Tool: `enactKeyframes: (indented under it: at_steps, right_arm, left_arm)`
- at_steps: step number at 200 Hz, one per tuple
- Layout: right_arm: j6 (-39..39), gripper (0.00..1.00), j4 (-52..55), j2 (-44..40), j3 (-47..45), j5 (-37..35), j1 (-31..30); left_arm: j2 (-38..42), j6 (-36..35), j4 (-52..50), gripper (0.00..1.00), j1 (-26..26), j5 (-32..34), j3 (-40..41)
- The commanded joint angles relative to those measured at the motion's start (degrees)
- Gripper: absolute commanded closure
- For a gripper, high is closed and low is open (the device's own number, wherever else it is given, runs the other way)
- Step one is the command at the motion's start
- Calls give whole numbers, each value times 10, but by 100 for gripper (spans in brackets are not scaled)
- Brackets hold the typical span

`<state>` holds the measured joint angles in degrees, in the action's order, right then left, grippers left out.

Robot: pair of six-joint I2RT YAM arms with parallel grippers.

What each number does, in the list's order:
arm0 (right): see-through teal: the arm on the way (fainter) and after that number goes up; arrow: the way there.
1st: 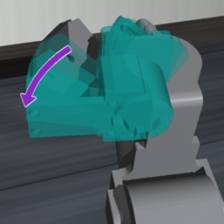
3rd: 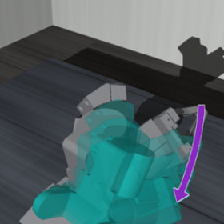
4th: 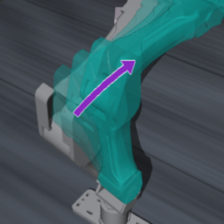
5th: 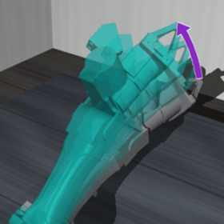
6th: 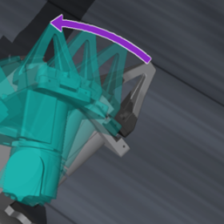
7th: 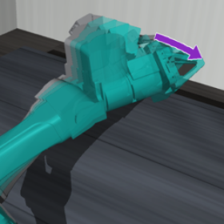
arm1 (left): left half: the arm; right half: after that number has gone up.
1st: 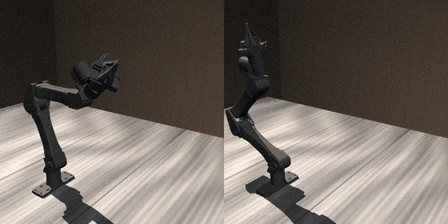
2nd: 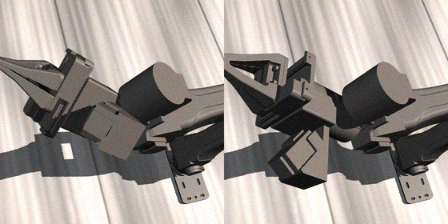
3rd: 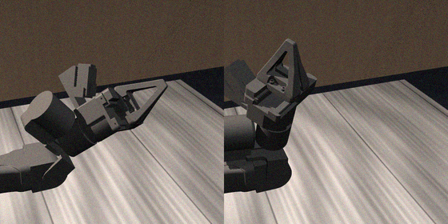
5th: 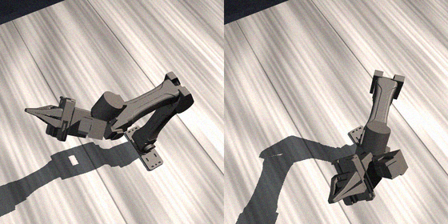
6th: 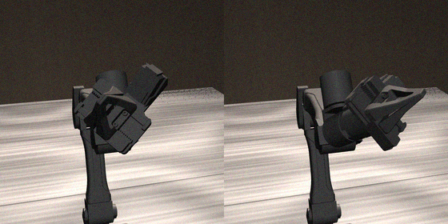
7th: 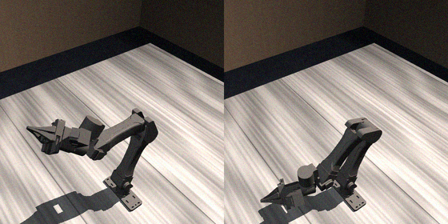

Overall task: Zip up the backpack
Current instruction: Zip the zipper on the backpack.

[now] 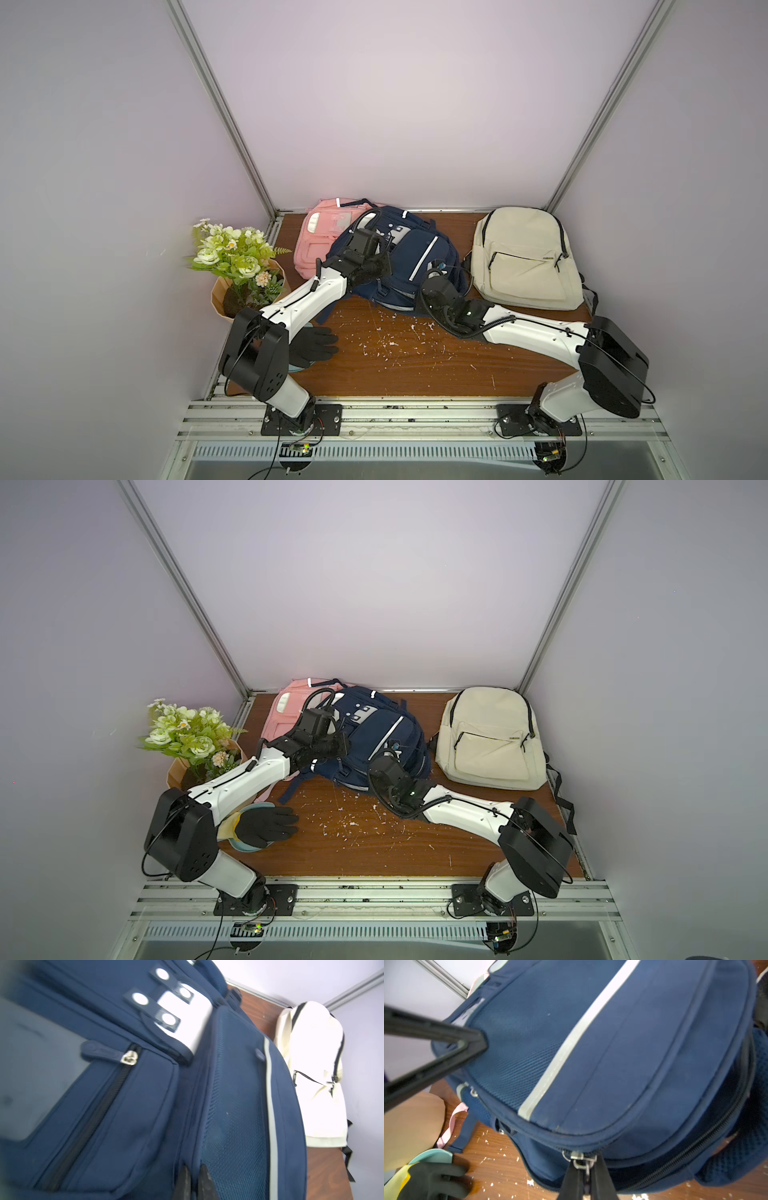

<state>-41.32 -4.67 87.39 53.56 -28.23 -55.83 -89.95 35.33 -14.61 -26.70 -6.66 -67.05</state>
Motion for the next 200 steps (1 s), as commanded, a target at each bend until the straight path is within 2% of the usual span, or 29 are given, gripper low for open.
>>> enactKeyframes:
  at_steps: [1,21,39,66,78,91,125,157,173,200]
  right_arm:
    - [10,100,8,13,18,2,-45]
    - [10,100,-4,41,31,22,-53]
    - [14,100,-18,61,37,45,-54]
    - [23,100,-34,90,51,70,-58]
    - [25,100,-37,104,62,81,-59]
    - [27,100,-43,119,74,89,-65]
    - [33,100,-51,142,99,94,-83]
    - [41,100,-58,143,102,94,-96]
    - [43,100,-65,135,93,87,-99]
    - [45,100,-77,118,72,84,-101]
  left_arm:
    - [4,-24,62,100,29,87,-34]
    - [25,-12,73,87,30,76,21]
    - [75,17,103,64,29,61,113]
    - [167,57,138,40,26,30,226]
    - [204,74,147,30,22,18,261]
    - [233,93,165,25,10,8,292]
    - [233,115,186,25,-13,-5,321]
    - [187,130,230,36,-13,-23,333]
    - [160,132,250,44,-13,-36,329]
    - [128,126,248,63,-12,-25,317]
